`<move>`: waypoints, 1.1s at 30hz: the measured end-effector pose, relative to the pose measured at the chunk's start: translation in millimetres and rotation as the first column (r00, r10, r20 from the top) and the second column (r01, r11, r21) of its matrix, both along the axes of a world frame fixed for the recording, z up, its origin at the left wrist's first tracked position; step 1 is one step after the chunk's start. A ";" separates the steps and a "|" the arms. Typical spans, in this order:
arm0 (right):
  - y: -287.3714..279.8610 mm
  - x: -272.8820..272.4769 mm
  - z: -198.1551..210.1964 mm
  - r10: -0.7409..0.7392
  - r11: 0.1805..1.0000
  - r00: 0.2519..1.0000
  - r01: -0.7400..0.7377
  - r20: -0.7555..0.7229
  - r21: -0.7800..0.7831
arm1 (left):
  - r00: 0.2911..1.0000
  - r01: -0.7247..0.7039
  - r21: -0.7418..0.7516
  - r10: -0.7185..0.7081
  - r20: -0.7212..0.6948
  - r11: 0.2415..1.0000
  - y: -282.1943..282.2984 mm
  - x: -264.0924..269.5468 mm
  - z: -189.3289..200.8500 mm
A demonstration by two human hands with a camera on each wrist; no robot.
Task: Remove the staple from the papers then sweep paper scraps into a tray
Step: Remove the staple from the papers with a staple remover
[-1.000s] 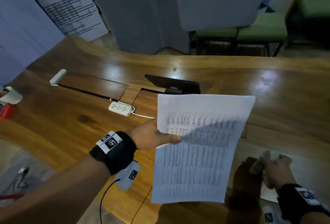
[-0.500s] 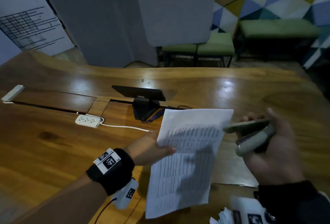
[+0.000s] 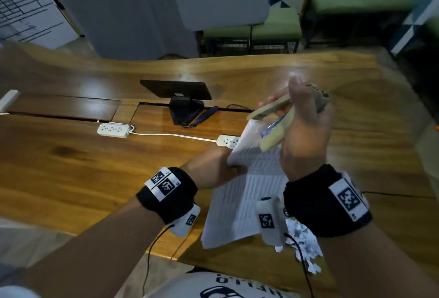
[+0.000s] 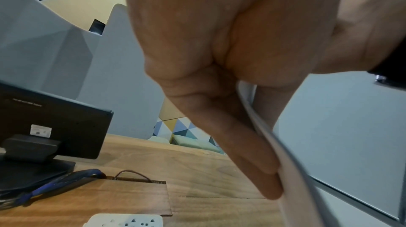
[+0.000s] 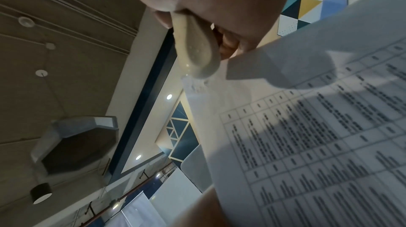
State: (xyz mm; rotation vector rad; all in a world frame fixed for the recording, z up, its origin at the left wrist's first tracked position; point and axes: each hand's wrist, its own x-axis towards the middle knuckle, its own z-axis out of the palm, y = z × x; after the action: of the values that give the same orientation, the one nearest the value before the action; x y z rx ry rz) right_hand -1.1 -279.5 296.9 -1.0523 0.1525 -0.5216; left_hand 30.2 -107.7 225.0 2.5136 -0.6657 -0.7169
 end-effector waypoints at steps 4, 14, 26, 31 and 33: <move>5.7 -0.3 -6.4 -0.012 1.000 0.999 0.012 -0.050 0.002 | 0.994 0.062 -0.004 -0.061 0.095 0.998 0.7 -3.4 3.8; 12.9 -5.8 -12.8 -0.076 0.997 0.993 0.074 -0.095 -0.024 | 0.979 0.165 -0.016 -0.162 0.121 0.986 5.6 -10.2 -8.6; 25.7 -8.7 -17.4 -0.111 0.990 0.980 0.095 -0.164 -0.103 | 0.987 0.108 0.040 -0.112 0.114 0.993 11.7 -22.1 -17.9; 32.4 0.9 -15.1 -0.127 0.988 0.973 0.106 -0.194 -0.115 | 0.991 0.112 0.150 -0.121 0.050 0.982 4.3 -22.2 -22.1; 33.4 7.8 -17.3 -0.093 0.993 0.968 0.071 -0.232 -0.099 | 0.996 0.083 0.134 -0.085 0.009 0.987 3.2 -21.6 -22.9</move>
State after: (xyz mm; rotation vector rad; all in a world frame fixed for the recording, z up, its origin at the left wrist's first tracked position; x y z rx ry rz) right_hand 6.7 -246.1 279.7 -1.1987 0.3878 -0.4795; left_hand 8.7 -104.5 202.2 2.6281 -0.7552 -0.7984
